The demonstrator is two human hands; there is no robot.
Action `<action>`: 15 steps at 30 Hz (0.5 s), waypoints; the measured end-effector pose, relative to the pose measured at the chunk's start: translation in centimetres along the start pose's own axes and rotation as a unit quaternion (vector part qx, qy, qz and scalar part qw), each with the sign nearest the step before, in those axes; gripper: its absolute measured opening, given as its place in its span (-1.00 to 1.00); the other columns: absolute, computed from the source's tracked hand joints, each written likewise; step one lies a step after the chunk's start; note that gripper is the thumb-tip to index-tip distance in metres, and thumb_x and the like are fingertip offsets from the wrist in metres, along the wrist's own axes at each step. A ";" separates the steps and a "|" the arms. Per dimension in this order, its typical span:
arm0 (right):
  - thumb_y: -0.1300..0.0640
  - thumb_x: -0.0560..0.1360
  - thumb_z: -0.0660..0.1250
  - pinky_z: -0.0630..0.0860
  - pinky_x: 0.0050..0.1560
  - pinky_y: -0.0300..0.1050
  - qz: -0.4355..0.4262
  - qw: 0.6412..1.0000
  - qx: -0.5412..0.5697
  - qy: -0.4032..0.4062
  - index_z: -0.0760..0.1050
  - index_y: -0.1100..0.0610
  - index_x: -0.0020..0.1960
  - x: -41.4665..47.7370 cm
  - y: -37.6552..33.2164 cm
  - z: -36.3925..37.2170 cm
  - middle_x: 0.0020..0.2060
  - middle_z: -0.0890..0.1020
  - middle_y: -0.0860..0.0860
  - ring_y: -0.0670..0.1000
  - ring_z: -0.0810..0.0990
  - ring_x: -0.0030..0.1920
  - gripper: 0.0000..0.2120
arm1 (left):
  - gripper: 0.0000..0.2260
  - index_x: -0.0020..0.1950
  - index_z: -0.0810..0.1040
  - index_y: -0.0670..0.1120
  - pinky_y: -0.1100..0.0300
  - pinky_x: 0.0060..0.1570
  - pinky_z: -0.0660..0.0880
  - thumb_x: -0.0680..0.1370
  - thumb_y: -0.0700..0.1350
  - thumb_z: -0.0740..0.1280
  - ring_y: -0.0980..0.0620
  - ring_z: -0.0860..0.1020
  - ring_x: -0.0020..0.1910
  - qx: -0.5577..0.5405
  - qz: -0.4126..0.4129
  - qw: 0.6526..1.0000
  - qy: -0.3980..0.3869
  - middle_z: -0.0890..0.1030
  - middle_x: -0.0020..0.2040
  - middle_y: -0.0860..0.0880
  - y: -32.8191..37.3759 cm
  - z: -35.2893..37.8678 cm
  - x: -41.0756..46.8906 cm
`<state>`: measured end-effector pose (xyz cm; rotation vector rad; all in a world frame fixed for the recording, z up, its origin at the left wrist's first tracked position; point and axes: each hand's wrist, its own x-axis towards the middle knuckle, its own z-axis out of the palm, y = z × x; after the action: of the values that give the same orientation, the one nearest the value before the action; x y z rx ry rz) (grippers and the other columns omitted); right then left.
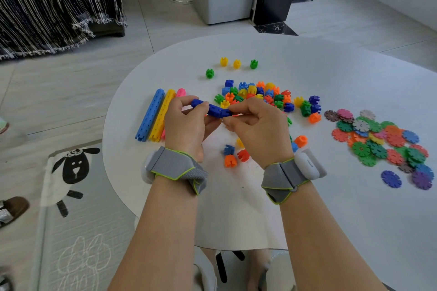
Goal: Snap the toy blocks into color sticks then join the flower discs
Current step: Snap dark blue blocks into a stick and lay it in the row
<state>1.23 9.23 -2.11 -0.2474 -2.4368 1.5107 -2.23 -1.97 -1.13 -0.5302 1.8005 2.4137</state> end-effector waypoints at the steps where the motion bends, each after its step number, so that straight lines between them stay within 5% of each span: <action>1: 0.28 0.42 0.44 0.61 -0.02 -0.14 -0.002 1.000 0.000 0.000 0.59 0.05 -0.07 -0.1 0.0 0.1 -0.25 0.65 -0.11 -0.17 0.67 -0.22 -0.83 | -0.86 0.03 0.44 -0.11 0.17 -0.22 0.62 0.53 -0.31 0.27 -0.02 0.66 -0.29 0.002 0.001 1.000 0.002 0.57 -0.02 -0.20 0.0 0.0 0.0; 11: 0.27 0.40 0.46 0.62 -0.06 -0.15 -0.017 0.999 0.024 0.025 0.58 0.04 -0.13 -0.2 0.1 0.4 -0.27 0.65 -0.10 -0.15 0.67 -0.25 -0.84 | -0.88 0.06 0.42 -0.11 0.18 -0.19 0.62 0.56 -0.27 0.27 0.00 0.63 -0.28 -0.010 -0.012 1.000 -0.022 0.60 -0.07 -0.19 -0.4 0.2 0.0; 15: 0.23 0.38 0.47 0.60 -0.08 -0.15 -0.054 0.996 -0.041 0.051 0.65 0.10 -0.06 0.1 0.5 1.1 -0.23 0.67 -0.09 -0.13 0.65 -0.23 -0.86 | -0.73 0.18 0.39 0.00 0.17 -0.22 0.61 0.54 -0.28 0.27 -0.01 0.63 -0.27 0.003 -0.010 0.999 -0.039 0.61 -0.09 -0.14 -0.6 0.3 -0.1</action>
<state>0.75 8.53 -2.99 -0.1999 -2.3932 1.3227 -2.03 -1.46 -1.56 -0.4449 1.7629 2.3797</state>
